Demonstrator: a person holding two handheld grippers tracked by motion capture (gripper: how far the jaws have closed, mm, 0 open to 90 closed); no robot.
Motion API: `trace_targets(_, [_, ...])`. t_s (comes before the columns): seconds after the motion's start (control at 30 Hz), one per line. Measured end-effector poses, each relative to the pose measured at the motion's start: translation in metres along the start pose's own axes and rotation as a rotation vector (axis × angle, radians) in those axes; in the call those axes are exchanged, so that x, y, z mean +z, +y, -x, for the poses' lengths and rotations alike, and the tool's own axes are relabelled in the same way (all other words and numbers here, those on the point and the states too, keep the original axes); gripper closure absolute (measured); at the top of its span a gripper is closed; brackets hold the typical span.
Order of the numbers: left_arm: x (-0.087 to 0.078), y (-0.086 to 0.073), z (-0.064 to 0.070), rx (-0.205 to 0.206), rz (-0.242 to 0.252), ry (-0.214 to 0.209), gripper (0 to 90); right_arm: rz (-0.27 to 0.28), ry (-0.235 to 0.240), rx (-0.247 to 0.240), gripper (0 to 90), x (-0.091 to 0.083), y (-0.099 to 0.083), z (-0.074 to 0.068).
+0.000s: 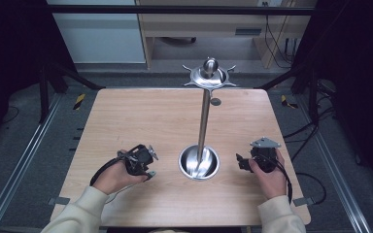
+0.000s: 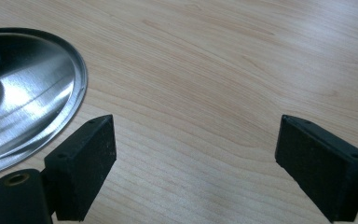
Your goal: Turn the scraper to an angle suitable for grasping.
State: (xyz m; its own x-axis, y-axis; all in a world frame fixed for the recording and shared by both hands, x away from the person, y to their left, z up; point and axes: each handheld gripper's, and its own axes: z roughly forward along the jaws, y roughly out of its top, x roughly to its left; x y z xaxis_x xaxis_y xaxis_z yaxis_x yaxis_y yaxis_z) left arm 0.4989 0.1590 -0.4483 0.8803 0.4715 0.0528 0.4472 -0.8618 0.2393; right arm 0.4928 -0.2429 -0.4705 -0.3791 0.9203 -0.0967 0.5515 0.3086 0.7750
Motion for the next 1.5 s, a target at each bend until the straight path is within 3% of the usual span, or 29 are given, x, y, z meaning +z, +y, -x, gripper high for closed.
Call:
trace_targets(0.37, [0.011,0.004,0.0,0.001,-0.048,0.001,63.5,0.0,0.001,-0.002,12.7,0.0,0.0,0.001])
trace_targets(1.1, [0.016,0.007,-0.002,0.003,-0.063,0.005,73.6,0.0,0.004,-0.011,12.6,-0.002,0.0,0.0])
trace_targets(1.27, [0.015,0.006,-0.003,0.003,-0.055,-0.004,74.1,0.005,0.003,-0.01,12.6,-0.002,0.0,0.001])
trace_targets(1.5, [-0.018,-0.001,-0.01,-0.047,0.05,-0.001,74.4,0.003,0.004,-0.009,12.6,-0.002,0.0,0.001])
